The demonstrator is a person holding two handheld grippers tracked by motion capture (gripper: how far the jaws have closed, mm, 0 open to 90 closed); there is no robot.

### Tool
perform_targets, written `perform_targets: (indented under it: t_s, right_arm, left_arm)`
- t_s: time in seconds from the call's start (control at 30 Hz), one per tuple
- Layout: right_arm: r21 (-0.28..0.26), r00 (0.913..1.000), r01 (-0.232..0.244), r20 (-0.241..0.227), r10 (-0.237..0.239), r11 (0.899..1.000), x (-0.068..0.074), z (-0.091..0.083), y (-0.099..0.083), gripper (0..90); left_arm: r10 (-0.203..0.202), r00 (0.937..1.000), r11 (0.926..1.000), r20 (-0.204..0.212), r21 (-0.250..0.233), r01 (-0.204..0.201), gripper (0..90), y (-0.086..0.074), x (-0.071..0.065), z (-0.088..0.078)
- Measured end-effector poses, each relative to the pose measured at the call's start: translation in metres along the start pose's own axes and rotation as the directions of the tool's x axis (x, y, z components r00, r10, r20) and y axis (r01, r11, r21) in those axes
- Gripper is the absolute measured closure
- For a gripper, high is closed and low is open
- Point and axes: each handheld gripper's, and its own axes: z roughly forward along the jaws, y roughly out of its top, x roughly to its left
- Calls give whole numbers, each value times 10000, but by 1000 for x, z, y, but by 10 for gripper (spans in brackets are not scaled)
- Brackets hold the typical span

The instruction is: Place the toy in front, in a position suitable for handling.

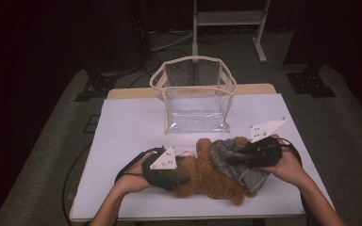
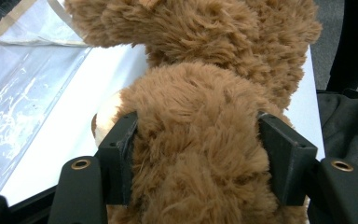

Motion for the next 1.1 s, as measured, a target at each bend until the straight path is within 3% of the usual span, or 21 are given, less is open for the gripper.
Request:
perform_targets:
  t_s: [0.17,0.33,0.43,0.57,0.67,0.83,0.93,1.1]
  right_arm:
    - [-310,9985,546,33,-545,9980,10,0,31,767]
    - [86,9935,1081,-356,-1077,9941,17,36,63,766]
    - [697,9941,1032,-394,-1006,9922,14,60,72,767]
    - [1577,9971,763,-166,-746,9845,3,77,62,771]
    - [1732,9995,305,15,-313,9844,-2,68,48,776]
    - [1362,9988,-494,53,492,9895,-11,51,22,780]
    - [1222,9984,-551,175,533,9910,-13,46,16,780]
    - [1061,9985,-467,339,433,9933,-11,39,19,778]
  left_arm:
    - [-57,10000,10000,-20,-24,57,365,1,0,2]
    - [68,10000,10000,-56,27,-68,365,2,-3,2]
    - [129,9999,9999,-77,40,-129,365,2,-4,2]
    - [214,9998,9998,-2,65,-214,363,0,-5,1]
    - [183,9998,9998,-12,48,-183,360,0,-5,1]
    - [89,9999,10000,-63,30,-88,280,-2,-6,1]
    - [-66,9997,10000,-219,69,67,258,-3,-1,-6]
    - [-300,9994,9995,-175,-110,298,395,-5,-1,-6]
